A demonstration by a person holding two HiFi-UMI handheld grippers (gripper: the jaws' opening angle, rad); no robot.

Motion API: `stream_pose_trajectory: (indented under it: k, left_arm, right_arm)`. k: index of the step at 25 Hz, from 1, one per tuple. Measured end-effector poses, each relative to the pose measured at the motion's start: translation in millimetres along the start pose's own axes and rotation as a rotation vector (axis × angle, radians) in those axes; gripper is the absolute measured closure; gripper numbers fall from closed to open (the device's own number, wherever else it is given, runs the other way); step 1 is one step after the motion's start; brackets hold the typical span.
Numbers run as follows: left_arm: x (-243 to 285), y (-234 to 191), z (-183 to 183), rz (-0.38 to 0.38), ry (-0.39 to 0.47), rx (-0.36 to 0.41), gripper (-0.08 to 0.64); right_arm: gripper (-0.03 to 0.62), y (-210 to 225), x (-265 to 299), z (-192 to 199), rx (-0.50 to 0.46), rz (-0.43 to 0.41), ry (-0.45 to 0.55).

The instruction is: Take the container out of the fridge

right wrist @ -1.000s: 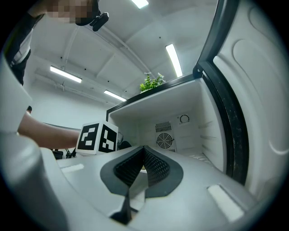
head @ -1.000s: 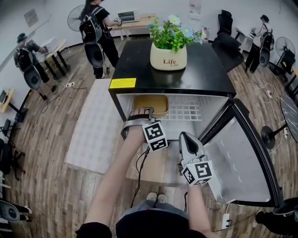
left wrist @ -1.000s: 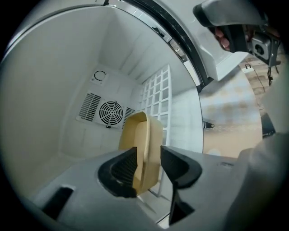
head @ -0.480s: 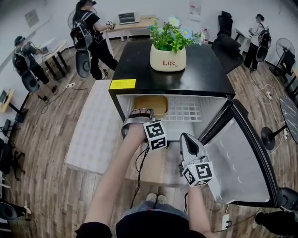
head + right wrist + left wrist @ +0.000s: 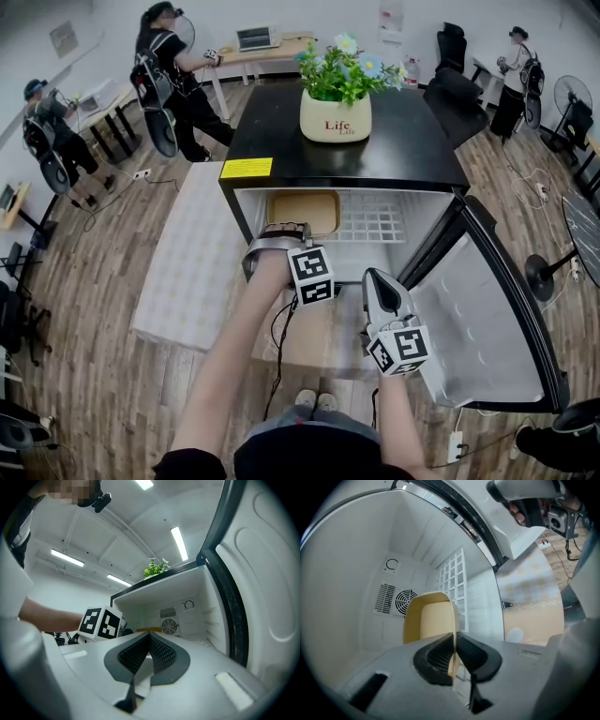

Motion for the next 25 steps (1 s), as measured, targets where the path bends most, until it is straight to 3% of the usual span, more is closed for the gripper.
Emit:
stream_pose_trajectory:
  k: [5, 9, 17, 22, 25]
  left_arm:
    - [-14, 4, -4, 0.006, 0.053, -0.049, 0.532]
    - [-35, 8, -11, 0.008, 0.165, -0.172, 0.534]
    - [-92, 24, -16, -0.054, 0.48, -0.531, 0.535]
    - [-127, 32, -5, -0.093, 0.717, -0.853, 0.537]
    - [-148, 33, 8, -0.155, 0.817, -0.976, 0.537]
  right_arm:
    - [0.583, -1, -7, -2, -0.004, 0.005, 0.002]
    - [0.583, 1, -16, -5, -0.003, 0.028, 0.013]
    - [0.583, 9, -31, -7, 0.003, 0.097, 0.028]
    - [0.583, 10, -39, -7, -0.003, 0.142, 0.041]
    - [0.583, 11, -43, -7, -0.011, 0.177, 0.051]
Point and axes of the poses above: the fingertips, and each gripper's own axes: x forward along the fingers, y to its right, z out of its underside, the point moved 4 cm from there along -x, backward along the fingers, and after that the axes turned 4 degrees about -y, right-handed, at the moved point
